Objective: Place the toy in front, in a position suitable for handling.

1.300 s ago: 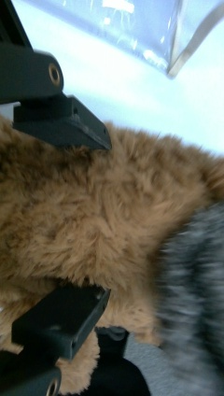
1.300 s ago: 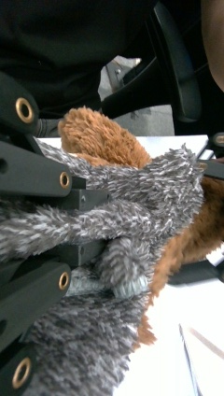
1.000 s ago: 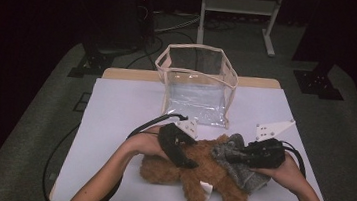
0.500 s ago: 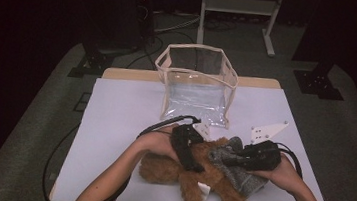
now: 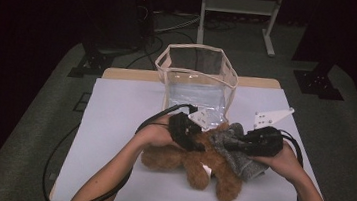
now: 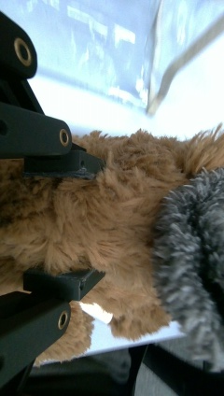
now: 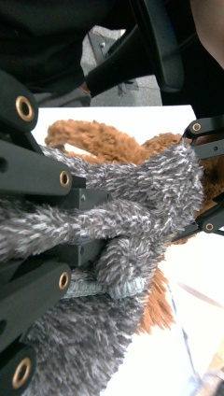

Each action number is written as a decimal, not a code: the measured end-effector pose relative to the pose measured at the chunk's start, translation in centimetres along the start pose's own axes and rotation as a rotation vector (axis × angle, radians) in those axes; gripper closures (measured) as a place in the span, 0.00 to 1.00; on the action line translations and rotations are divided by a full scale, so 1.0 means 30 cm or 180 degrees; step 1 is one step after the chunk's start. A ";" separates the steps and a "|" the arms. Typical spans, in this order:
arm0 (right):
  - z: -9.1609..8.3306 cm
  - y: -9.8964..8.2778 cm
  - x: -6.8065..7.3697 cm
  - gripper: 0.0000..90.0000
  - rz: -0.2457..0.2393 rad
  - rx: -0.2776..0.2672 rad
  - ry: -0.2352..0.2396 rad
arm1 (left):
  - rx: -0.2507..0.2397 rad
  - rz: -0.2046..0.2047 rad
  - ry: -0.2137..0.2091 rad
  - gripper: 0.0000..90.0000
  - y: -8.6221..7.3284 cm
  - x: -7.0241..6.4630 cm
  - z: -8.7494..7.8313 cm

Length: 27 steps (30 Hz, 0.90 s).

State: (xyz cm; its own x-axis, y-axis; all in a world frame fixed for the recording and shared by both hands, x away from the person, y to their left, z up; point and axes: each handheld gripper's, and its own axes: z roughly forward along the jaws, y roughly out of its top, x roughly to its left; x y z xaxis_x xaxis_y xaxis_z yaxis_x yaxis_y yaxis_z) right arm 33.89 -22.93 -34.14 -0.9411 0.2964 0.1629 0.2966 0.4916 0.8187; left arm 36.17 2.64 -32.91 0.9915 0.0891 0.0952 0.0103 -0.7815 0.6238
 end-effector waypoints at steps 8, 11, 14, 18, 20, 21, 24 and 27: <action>0.041 0.034 -0.016 0.88 -0.0061 0.0152 0.0012 | -0.0088 -0.0064 0.0002 0.54 -0.056 -0.016 0.025; 0.058 0.008 0.003 0.88 -0.0053 0.0178 0.0104 | -0.0222 -0.0125 0.0004 0.52 -0.085 -0.048 0.016; 0.048 0.041 0.031 0.88 -0.0163 0.0131 0.0019 | -0.0225 -0.0077 0.0023 0.50 -0.088 -0.072 0.006; 0.070 0.080 0.043 0.88 -0.0233 0.0100 -0.0028 | -0.0219 -0.0066 0.0074 0.44 -0.093 -0.085 -0.006; 0.098 0.068 0.037 0.89 -0.0226 0.0182 -0.0019 | -0.0213 -0.0101 0.0088 0.40 -0.100 -0.079 -0.021; 0.107 0.057 0.032 0.89 -0.0200 0.0197 0.0019 | -0.0232 -0.0122 0.0087 0.39 -0.107 -0.074 -0.033; 0.108 0.021 0.021 0.89 -0.0137 0.0180 0.0030 | -0.0244 -0.0183 0.0095 0.35 -0.139 -0.067 -0.070; 0.097 -0.010 0.012 0.89 -0.0075 0.0149 0.0046 | -0.0242 -0.0274 0.0133 0.33 -0.189 -0.065 -0.107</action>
State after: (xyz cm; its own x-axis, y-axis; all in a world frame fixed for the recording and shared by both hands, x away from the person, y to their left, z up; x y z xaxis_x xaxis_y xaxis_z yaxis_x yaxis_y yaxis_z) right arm 33.94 -20.59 -35.91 -0.9501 0.2724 0.1521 0.2811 0.5363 0.7958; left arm 33.76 8.87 -34.14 0.9810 0.1809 0.0700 0.0838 -0.7210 0.6878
